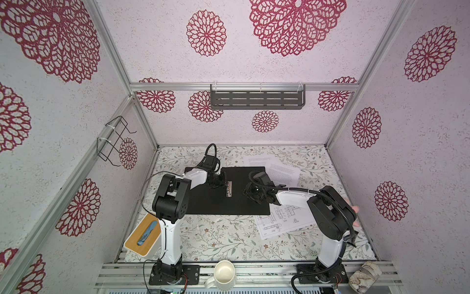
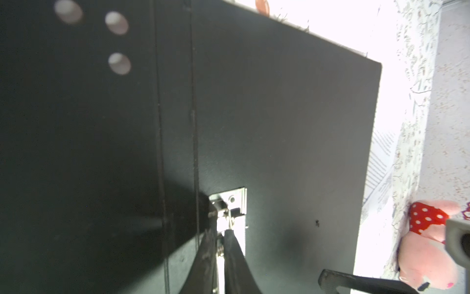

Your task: Put the files into the folder

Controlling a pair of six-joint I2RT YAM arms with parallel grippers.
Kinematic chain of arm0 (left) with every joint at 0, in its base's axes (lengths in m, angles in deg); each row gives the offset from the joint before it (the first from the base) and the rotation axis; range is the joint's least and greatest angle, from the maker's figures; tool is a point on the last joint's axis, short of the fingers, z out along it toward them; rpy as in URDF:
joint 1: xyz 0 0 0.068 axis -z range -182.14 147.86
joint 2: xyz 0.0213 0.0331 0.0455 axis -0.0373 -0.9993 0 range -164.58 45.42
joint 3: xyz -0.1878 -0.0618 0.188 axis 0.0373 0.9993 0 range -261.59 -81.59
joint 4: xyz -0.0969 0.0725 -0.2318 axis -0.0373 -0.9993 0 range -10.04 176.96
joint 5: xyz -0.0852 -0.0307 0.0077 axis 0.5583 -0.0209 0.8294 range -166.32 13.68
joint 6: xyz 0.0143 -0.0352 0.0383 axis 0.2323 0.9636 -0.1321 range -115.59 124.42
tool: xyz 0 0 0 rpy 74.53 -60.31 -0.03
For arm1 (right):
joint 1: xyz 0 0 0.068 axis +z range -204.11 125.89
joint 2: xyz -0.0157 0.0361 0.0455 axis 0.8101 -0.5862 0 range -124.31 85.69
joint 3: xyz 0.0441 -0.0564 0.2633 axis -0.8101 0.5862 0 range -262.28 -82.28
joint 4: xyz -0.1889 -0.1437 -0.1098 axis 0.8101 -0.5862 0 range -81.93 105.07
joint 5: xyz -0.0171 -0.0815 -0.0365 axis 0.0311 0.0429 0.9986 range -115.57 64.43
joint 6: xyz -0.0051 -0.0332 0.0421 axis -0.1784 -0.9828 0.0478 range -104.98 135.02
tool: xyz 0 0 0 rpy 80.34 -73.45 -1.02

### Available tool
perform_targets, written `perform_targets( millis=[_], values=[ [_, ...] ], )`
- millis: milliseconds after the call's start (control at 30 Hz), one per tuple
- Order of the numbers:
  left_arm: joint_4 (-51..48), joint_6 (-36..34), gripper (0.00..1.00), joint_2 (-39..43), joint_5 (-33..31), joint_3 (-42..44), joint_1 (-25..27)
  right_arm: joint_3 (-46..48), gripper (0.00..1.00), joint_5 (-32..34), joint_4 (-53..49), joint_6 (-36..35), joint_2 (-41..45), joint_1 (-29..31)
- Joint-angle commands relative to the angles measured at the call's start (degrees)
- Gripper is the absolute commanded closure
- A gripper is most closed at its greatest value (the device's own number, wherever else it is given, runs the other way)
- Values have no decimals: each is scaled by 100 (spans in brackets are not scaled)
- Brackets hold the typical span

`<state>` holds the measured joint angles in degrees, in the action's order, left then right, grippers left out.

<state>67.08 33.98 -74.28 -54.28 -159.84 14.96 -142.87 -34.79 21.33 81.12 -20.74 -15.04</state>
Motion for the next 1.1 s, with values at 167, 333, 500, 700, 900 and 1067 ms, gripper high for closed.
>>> perform_targets(
  millis=[167,333,500,700,900,1067],
  values=[
    [-115,-57,96,-71,-145,-24,26,-160,48,42,-81,4,-7,23],
    [-118,165,98,-37,-84,-13,22,-357,47,-9,-189,-100,-34,35],
    [-58,488,100,41,-1,128,29,-615,50,-232,-179,-57,-146,119],
    [239,895,100,190,66,427,27,-937,60,-661,-98,223,-491,344],
    [301,978,100,270,11,500,38,-1227,65,-942,35,445,-911,477],
    [308,954,100,255,19,513,39,-1382,68,-1012,85,508,-1093,523]
  ],
)
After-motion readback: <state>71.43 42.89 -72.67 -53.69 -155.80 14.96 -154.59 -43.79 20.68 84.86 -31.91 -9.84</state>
